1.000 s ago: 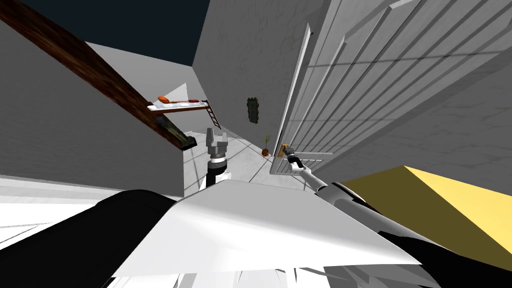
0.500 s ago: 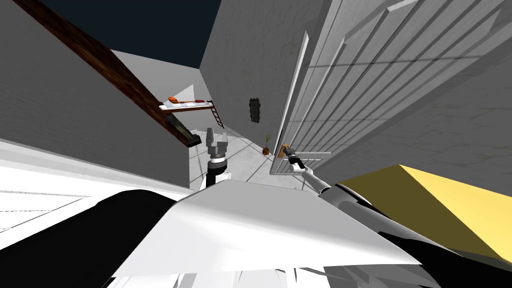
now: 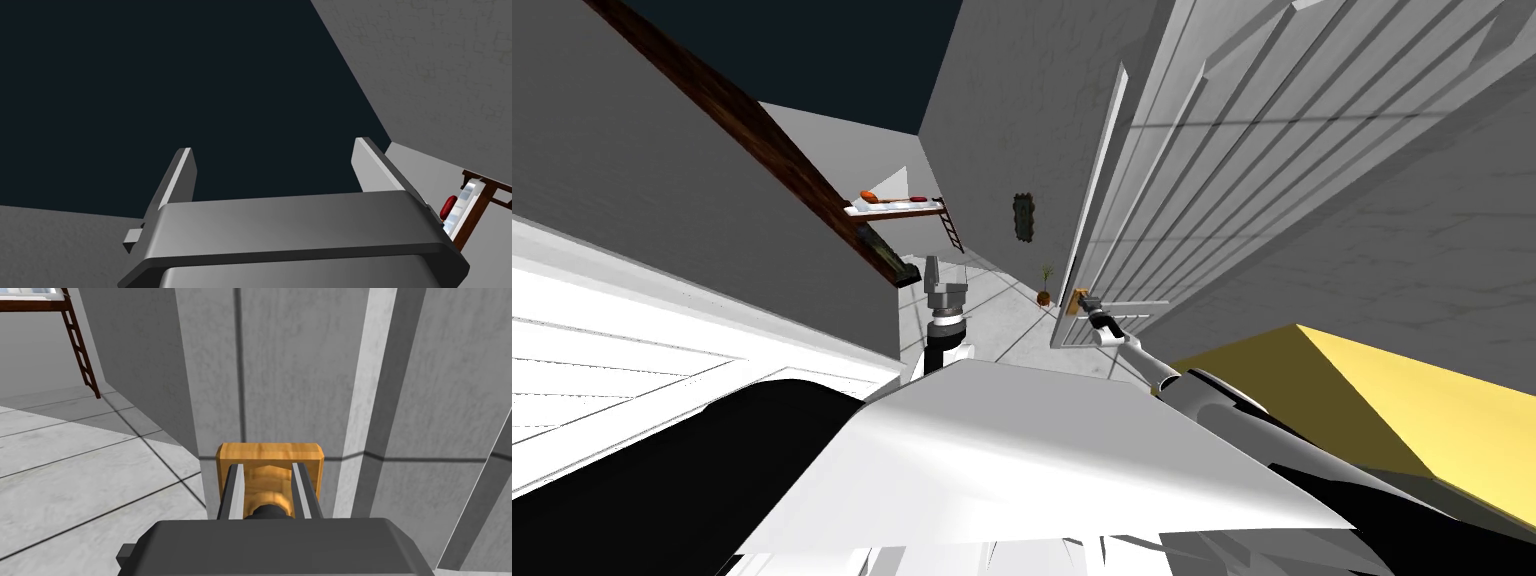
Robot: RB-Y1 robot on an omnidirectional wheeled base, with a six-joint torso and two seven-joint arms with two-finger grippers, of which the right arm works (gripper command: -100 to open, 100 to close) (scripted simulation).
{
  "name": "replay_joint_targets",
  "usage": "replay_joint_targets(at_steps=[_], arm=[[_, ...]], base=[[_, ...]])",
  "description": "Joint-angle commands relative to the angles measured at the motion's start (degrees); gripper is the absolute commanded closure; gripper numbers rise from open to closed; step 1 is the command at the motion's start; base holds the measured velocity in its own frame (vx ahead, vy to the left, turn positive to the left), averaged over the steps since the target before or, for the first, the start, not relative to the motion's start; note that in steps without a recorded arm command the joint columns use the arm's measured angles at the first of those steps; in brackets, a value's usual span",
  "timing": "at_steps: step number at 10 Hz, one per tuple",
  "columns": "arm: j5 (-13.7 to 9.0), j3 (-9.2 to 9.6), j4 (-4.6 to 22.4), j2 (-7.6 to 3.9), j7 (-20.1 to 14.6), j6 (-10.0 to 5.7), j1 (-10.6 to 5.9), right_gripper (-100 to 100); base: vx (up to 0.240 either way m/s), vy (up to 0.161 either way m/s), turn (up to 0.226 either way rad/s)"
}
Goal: Pull the door open
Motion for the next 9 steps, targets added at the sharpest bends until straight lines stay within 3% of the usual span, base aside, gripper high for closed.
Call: replay_joint_targets(at_steps=[1,5,6,7,9], arm=[[0.4,1.85,0.7,0.01,-1.2,-0.43,0.42,100],[1.1,5.33,-0.6,-1.75,-3.9,-1.27,0.93,100],[1.2,5.90,-0.9,-2.04,-4.3,-1.41,1.02,100],[1.2,5.15,-0.8,-2.41,-4.5,-2.08,0.06,100],[1.6,7.25,-1.7,-3.60,-5.9,-2.98,0.31,100]], base=[[-0.144,-0.115,0.052],[-0.156,-0.106,0.064],[-0.166,-0.094,0.043],[-0.084,-0.038,0.007],[-0.128,-0.115,0.067]])
